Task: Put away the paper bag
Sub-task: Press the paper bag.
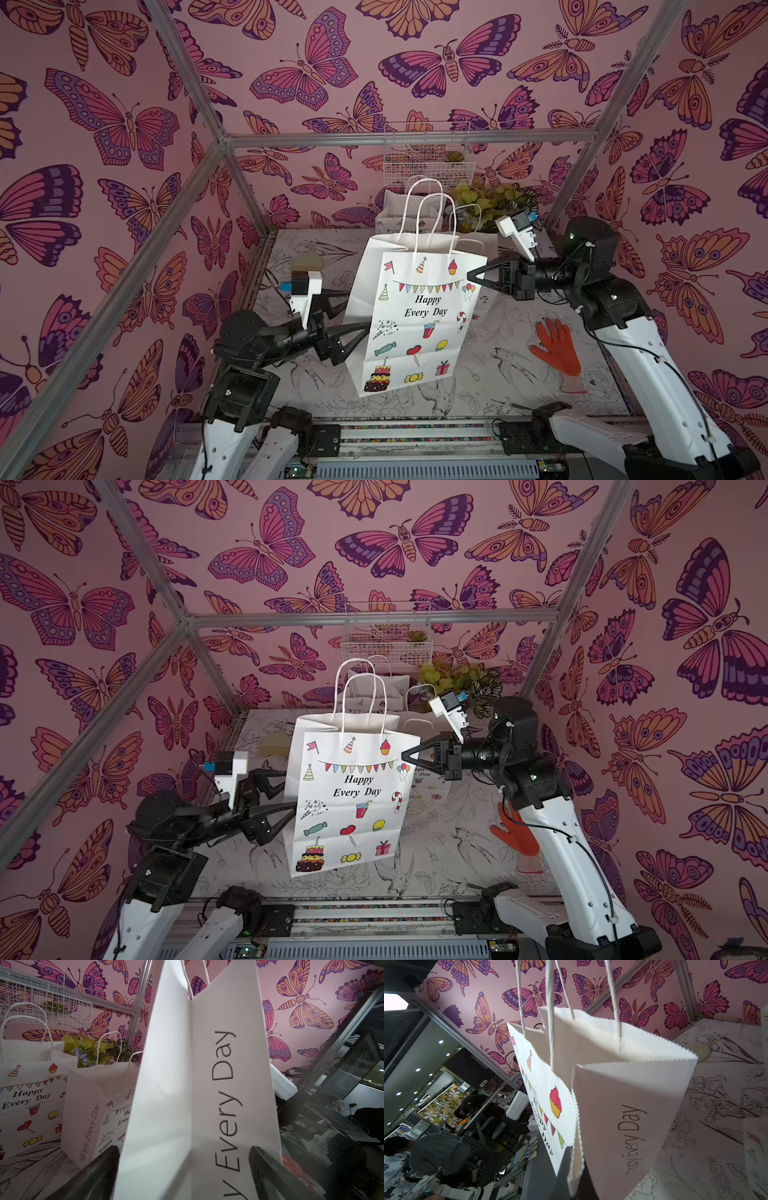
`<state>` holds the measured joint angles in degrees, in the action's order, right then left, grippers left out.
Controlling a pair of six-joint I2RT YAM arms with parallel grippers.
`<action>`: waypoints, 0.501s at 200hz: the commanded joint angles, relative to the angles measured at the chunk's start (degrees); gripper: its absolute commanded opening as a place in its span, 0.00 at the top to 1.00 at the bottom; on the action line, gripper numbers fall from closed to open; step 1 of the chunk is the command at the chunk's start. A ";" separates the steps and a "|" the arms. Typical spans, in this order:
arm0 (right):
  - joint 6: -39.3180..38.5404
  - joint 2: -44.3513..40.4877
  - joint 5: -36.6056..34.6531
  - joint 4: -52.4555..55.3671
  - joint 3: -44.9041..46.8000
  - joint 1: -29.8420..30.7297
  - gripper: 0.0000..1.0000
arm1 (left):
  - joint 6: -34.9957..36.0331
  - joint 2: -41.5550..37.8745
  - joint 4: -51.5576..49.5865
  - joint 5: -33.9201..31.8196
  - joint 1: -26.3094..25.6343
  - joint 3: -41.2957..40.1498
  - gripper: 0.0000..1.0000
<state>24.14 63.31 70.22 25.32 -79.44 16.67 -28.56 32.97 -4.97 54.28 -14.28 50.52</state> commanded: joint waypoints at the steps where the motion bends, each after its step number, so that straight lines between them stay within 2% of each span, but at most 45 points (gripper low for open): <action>1: -5.30 -0.25 -3.61 5.16 -1.11 0.86 1.00 | -4.47 1.22 6.42 2.14 -0.10 1.07 0.00; 71: -9.52 -0.77 -9.14 8.97 0.35 1.72 1.00 | -12.82 5.65 18.68 6.24 -0.13 0.07 0.00; 100: -9.69 -1.50 -11.14 8.25 1.82 1.74 1.00 | -13.70 5.88 19.65 7.08 -0.13 -0.18 0.00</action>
<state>16.01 63.11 62.04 33.21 -78.78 18.06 -39.99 39.13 9.89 58.72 -14.28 50.72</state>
